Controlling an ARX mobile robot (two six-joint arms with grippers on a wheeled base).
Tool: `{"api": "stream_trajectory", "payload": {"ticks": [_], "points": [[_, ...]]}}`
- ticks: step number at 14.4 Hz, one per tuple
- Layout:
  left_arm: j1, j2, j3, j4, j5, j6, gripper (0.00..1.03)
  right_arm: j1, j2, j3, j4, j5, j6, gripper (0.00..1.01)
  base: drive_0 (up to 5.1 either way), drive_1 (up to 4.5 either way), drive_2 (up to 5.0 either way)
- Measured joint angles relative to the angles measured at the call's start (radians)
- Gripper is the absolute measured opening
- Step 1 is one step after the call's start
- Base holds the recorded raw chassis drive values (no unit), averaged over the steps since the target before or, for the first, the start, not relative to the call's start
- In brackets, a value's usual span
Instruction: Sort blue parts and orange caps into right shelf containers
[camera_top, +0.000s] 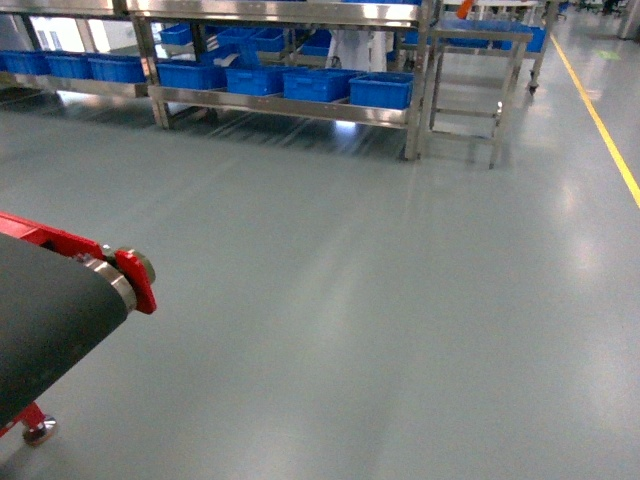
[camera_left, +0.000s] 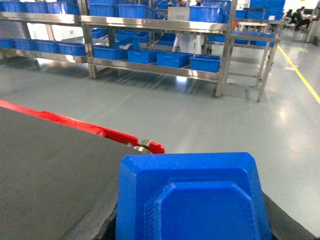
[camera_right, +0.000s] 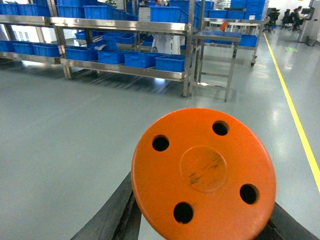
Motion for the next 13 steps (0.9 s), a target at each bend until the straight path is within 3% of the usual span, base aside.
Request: {"api": "stream_trajectory", "payload": {"ticks": [13], "points": [[0.0,0.0,0.0,0.0,0.0,0.0,0.43,0.0,0.0,0.0,0.0,0.0,0.0,0.43,-1.6,-1.58,-1.6]]}}
